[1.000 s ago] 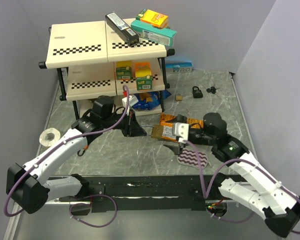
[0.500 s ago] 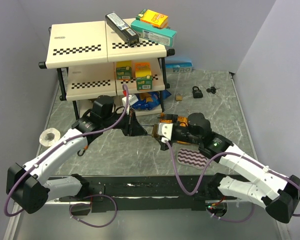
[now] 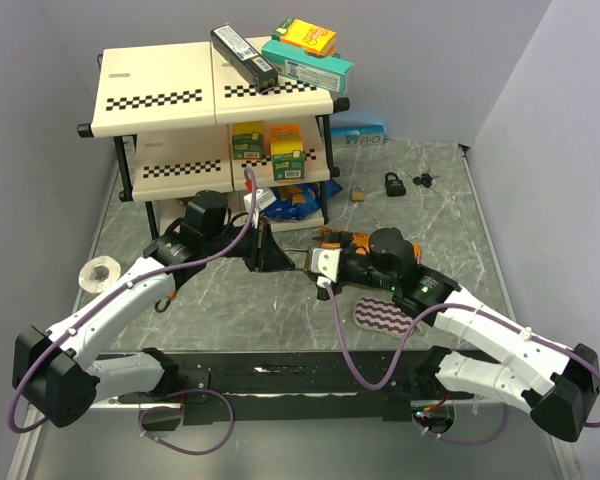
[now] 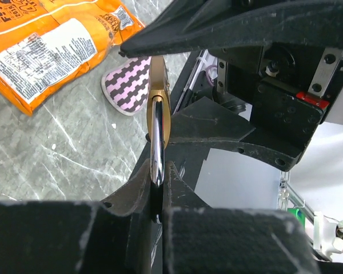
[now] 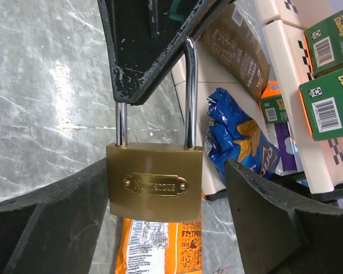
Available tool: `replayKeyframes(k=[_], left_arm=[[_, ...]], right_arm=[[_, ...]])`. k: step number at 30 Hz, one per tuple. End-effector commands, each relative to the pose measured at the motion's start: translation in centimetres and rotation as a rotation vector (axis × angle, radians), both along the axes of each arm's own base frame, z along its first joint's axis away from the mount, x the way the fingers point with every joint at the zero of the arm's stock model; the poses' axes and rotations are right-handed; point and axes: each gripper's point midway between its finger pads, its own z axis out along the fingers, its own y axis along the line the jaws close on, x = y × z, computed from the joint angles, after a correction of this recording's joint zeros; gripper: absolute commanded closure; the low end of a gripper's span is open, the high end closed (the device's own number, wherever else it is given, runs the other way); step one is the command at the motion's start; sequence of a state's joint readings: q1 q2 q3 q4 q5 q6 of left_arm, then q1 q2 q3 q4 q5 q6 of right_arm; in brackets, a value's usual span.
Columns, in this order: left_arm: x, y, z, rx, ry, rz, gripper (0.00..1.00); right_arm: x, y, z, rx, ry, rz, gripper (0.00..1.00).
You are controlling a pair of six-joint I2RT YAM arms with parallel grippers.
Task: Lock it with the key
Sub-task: Place the lock at the center of the board.
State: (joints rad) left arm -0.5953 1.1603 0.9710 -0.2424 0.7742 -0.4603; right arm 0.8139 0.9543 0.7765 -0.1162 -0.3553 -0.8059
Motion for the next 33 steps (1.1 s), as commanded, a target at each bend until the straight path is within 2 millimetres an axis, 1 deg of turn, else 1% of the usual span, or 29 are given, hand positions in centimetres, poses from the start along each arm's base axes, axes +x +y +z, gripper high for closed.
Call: replayKeyframes(k=[1, 2, 7, 8, 10, 11, 13, 14, 16, 17, 18, 19, 20, 21, 22, 23, 24, 25, 26, 27, 28, 29, 30, 31, 33], left_arm=[[-0.1, -1.0, 4.7, -0.124, -0.105, -0.048, 0.99], [0.0, -1.0, 4.7, -0.124, -0.104, -0.045, 0.99], [0.2, -1.1, 4.6, -0.128, -0.098, -0.044, 0.99], [0.2, -1.2, 4.6, -0.127, -0.095, -0.045, 0.99], [0.2, -1.2, 4.6, -0.127, -0.093, -0.047, 0.99], [0.2, -1.2, 4.6, -0.127, -0.094, -0.049, 0.99], [0.1, -1.2, 4.4, -0.122, -0.089, -0.054, 0.97], [0.1, -1.2, 4.3, -0.120, -0.090, -0.056, 0.85], [0.1, -1.1, 4.1, -0.110, -0.092, -0.061, 0.62], [0.4, -0.9, 4.0, -0.105, -0.097, -0.053, 0.44], [1.0, -0.6, 3.8, -0.095, -0.109, -0.031, 0.38], [1.9, 0.2, 3.8, -0.093, -0.112, 0.002, 0.33], [2.4, 0.7, 4.0, -0.099, -0.119, 0.015, 0.27], [2.5, 1.2, 4.3, -0.104, -0.134, 0.018, 0.24], [3.4, 2.1, 4.6, -0.100, -0.147, 0.051, 0.22], [3.7, 2.7, 4.6, -0.089, -0.154, 0.072, 0.16], [3.9, 3.4, 4.9, -0.086, -0.182, 0.092, 0.14], [4.8, 4.5, 4.7, -0.077, -0.188, 0.140, 0.13], [5.2, 5.2, 4.7, -0.073, -0.196, 0.170, 0.10], [5.4, 5.9, 5.1, -0.079, -0.208, 0.201, 0.09], [6.3, 7.0, 4.7, -0.068, -0.201, 0.260, 0.07], [6.6, 7.5, 4.5, -0.063, -0.186, 0.292, 0.05], [6.8, 8.0, 4.4, -0.058, -0.177, 0.319, 0.04], [7.3, 8.8, 3.9, -0.050, -0.160, 0.353, 0.02], [7.6, 9.5, 3.3, -0.045, -0.126, 0.392, 0.01]], right_arm=[[0.4, 0.2, 0.5, 0.016, -0.040, -0.009, 0.18], [0.5, 0.2, 0.6, 0.019, -0.043, -0.013, 0.23], [0.5, 0.2, 0.7, 0.024, -0.045, -0.017, 0.36], [0.5, 0.2, 0.7, 0.024, -0.044, -0.019, 0.42], [0.6, 0.2, 0.8, 0.025, -0.044, -0.023, 0.47], [0.6, 0.2, 0.8, 0.029, -0.044, -0.024, 0.54], [0.7, 0.1, 1.0, 0.034, -0.042, -0.032, 0.61], [0.7, 0.1, 0.9, 0.036, -0.035, -0.034, 0.69], [0.6, 0.0, 1.1, 0.039, -0.020, -0.044, 0.77], [0.8, -0.3, 0.9, 0.043, 0.004, -0.064, 0.87], [0.9, -0.5, 1.0, 0.046, 0.020, -0.072, 0.92], [0.8, -0.8, 0.9, 0.056, 0.056, -0.091, 0.99], [1.5, -1.7, 0.7, 0.063, 0.081, -0.132, 1.00], [1.8, -2.3, 0.6, 0.070, 0.108, -0.155, 1.00], [1.7, -2.8, 0.3, 0.086, 0.163, -0.172, 1.00], [1.7, -3.6, -0.5, 0.074, 0.210, -0.199, 1.00], [2.6, -5.2, -0.9, 0.081, 0.250, -0.262, 1.00], [2.4, -5.7, -1.3, 0.097, 0.311, -0.286, 1.00], [2.1, -6.7, -2.6, 0.069, 0.379, -0.318, 1.00], [2.4, -7.7, -3.0, 0.073, 0.414, -0.362, 1.00], [2.3, -8.3, -3.4, 0.084, 0.461, -0.397, 1.00], [2.3, -9.0, -4.1, 0.084, 0.502, -0.436, 1.00], [2.8, -10.1, -4.6, 0.095, 0.530, -0.491, 1.00], [3.2, -10.7, -5.2, 0.113, 0.581, -0.551, 1.00], [4.7, -11.9, -6.3, 0.112, 0.641, -0.661, 1.00]])
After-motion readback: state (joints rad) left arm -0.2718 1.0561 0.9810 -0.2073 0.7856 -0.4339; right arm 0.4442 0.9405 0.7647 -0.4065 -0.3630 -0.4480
